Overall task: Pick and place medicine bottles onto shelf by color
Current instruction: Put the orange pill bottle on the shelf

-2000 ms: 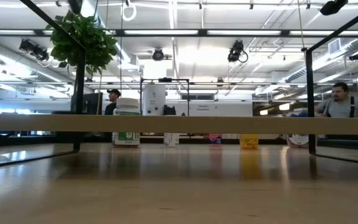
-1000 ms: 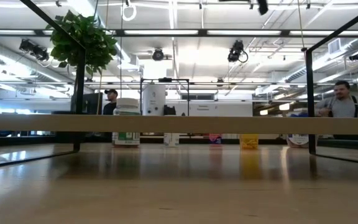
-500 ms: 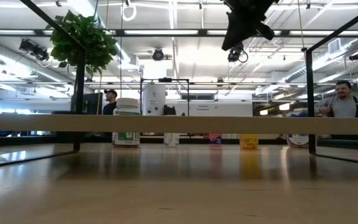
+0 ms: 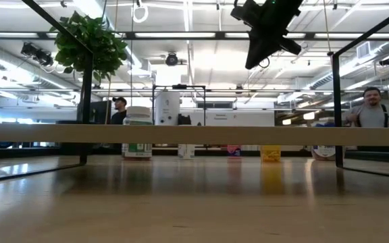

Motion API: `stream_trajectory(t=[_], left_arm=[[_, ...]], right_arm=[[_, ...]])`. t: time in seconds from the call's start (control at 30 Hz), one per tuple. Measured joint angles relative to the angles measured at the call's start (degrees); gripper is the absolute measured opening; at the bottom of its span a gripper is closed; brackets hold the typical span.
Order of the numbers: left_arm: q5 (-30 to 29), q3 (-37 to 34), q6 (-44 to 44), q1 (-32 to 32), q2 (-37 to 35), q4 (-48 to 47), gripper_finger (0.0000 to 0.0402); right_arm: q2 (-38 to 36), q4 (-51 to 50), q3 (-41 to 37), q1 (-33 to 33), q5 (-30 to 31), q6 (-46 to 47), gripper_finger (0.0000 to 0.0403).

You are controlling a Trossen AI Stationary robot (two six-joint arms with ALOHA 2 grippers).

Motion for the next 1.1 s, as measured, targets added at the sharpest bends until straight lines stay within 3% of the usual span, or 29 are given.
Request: stream_trajectory(t=[0.23,0.4,0.53,0.67,0.83,0.97,1.1], left_arm=[[-1.4,0.0,-1.1,0.0,0.3,-2.5,0.0072],[-12.4,0.0,-6.8,0.0,1.1,-9.8,0.0069],[-13.6,-0.1,-9.6,0.0,2.7,-13.1,0.0079],[-13.5,0.0,-12.3,-0.6,3.2,-12.9,0.0095],[-13.5,-0.1,-12.7,-0.8,3.1,-12.9,0.0110],[-13.5,-0.1,-13.5,-0.8,3.2,-13.2,0.0117],[-13.4,-0.1,-13.6,-0.8,3.2,-13.2,0.0122]], right_arm=[[0.0,3.6,0.0,0.0,-1.0,0.0,0.0008],[0.2,3.5,0.0,-1.0,-1.1,-5.1,0.0008],[0.9,2.1,0.0,-3.1,-3.8,-7.6,0.0020],[2.0,0.2,0.0,-5.1,-6.7,-8.2,0.0074],[4.8,-1.7,0.0,-7.0,-8.5,-6.6,0.0173],[9.7,-4.0,0.0,-8.7,-15.4,-6.6,0.0244],[15.6,-5.9,0.0,-9.8,-22.1,-6.7,0.0286]])
